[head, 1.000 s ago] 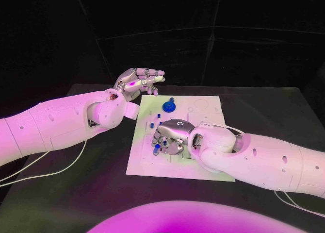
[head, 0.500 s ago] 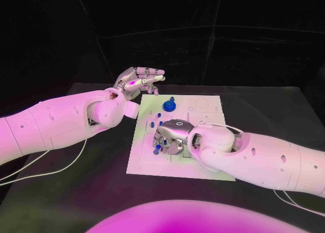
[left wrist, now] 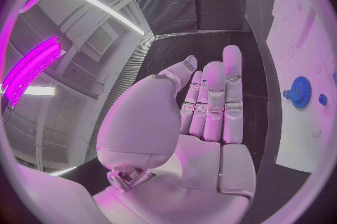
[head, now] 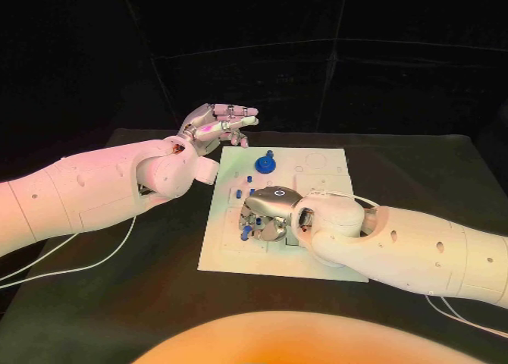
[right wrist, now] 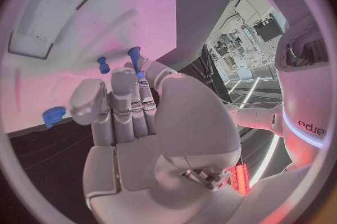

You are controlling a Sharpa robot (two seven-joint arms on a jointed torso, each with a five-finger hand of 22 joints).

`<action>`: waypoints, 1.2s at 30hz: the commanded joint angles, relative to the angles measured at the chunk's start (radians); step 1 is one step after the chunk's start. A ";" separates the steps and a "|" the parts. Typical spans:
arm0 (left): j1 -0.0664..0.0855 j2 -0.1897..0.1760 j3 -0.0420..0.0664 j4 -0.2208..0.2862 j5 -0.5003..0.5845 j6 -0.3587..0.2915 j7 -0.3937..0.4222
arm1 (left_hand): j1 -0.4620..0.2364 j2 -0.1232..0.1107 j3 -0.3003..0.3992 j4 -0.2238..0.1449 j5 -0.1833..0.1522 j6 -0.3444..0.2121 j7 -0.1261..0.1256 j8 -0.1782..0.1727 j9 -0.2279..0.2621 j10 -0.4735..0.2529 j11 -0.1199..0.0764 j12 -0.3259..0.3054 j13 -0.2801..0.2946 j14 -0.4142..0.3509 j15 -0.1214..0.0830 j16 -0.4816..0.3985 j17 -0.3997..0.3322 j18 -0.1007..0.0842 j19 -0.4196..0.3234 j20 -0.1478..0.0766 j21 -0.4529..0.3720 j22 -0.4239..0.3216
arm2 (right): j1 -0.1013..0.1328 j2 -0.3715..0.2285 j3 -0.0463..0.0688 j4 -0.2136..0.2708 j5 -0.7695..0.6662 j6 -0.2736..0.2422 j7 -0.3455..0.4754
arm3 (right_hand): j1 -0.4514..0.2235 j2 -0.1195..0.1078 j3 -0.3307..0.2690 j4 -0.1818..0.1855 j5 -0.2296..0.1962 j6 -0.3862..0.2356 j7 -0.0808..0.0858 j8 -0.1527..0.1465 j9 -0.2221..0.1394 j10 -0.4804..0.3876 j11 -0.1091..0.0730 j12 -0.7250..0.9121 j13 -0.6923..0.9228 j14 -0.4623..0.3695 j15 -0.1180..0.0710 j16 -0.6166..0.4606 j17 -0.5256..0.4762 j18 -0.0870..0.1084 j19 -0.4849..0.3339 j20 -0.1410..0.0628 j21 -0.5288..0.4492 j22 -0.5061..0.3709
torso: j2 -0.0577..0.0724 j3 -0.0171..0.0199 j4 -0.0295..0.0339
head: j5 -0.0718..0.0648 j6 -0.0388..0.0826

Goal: Assemble the parts on the task board

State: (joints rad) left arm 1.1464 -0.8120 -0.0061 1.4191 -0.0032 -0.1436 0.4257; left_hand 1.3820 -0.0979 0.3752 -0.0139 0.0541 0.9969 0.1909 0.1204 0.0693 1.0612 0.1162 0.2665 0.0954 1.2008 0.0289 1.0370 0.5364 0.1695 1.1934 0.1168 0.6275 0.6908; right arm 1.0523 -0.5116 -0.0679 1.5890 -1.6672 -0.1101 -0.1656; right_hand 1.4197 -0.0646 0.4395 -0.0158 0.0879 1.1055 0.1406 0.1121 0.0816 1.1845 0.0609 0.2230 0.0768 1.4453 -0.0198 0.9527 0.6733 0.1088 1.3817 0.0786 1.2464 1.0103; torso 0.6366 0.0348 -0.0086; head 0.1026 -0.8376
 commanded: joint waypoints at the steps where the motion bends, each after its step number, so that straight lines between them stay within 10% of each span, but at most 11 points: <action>1: 0.002 -0.001 0.001 0.002 0.003 0.012 0.004 | -0.001 0.010 -0.006 -0.002 0.002 -0.005 0.001 0.007 0.000 -0.008 0.000 0.005 0.001 -0.006 -0.002 -0.003 -0.001 0.013 -0.003 0.007 -0.006 -0.001 | 0.000 0.006 0.000 -0.004 -0.020 0.021 -0.014 | 0.005 -0.004 0.004 -0.003 0.003 0.006 -0.001 0.001 0.000 0.006 0.002 -0.007 0.001 0.001 -0.005 -0.002 -0.001 -0.004 0.005 -0.001 0.002 -0.002 | 0.000 0.0003 -0.0005 | 0.000 -0.001; 11: 0.002 -0.001 0.001 0.003 0.003 0.012 0.003 | -0.001 0.010 -0.006 -0.002 0.002 -0.005 0.001 0.007 0.000 -0.008 0.000 0.005 0.001 -0.006 -0.002 -0.003 -0.001 0.013 -0.003 0.007 -0.006 -0.001 | -0.001 0.015 -0.019 -0.007 -0.025 0.011 -0.022 | -0.026 -0.022 -0.005 0.004 0.009 -0.024 0.010 -0.021 -0.010 -0.018 0.014 -0.035 -0.005 0.001 0.003 -0.002 -0.001 -0.004 0.000 0.006 0.000 -0.004 | 0.000 0.0004 0.0005 | -0.001 -0.004; 36: 0.002 -0.004 0.001 0.003 0.003 0.015 0.000 | -0.001 0.010 -0.006 -0.002 0.002 -0.005 0.001 0.007 0.000 -0.008 0.000 0.005 0.001 -0.006 -0.002 -0.003 -0.001 0.013 -0.003 0.007 -0.006 -0.001 | -0.003 0.010 -0.023 0.004 -0.012 -0.111 0.007 | -0.070 -0.071 -0.059 0.022 0.008 -0.228 0.020 -0.050 -0.017 -0.107 0.029 -0.084 -0.009 -0.002 0.016 -0.004 -0.003 0.002 -0.017 0.019 -0.016 -0.029 | -0.001 0.0007 -0.0005 | 0.004 -0.005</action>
State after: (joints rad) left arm 1.1464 -0.8152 -0.0061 1.4206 -0.0032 -0.1413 0.4236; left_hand 1.3820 -0.0979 0.3752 -0.0139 0.0541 0.9970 0.1910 0.1204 0.0693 1.0612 0.1162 0.2664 0.0952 1.2008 0.0288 1.0370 0.5366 0.1690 1.1934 0.1168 0.6275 0.6910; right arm 1.0487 -0.4998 -0.0910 1.5875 -1.6842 -0.1617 -0.1742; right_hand 1.3553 -0.1287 0.3845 0.0061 0.0965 0.8826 0.1606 0.0629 0.0635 1.0841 0.0892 0.1413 0.0671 1.4418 -0.0089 0.9466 0.6694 0.1086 1.3707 0.0967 1.2350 0.9802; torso 0.6362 0.0349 -0.0086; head 0.1061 -0.8436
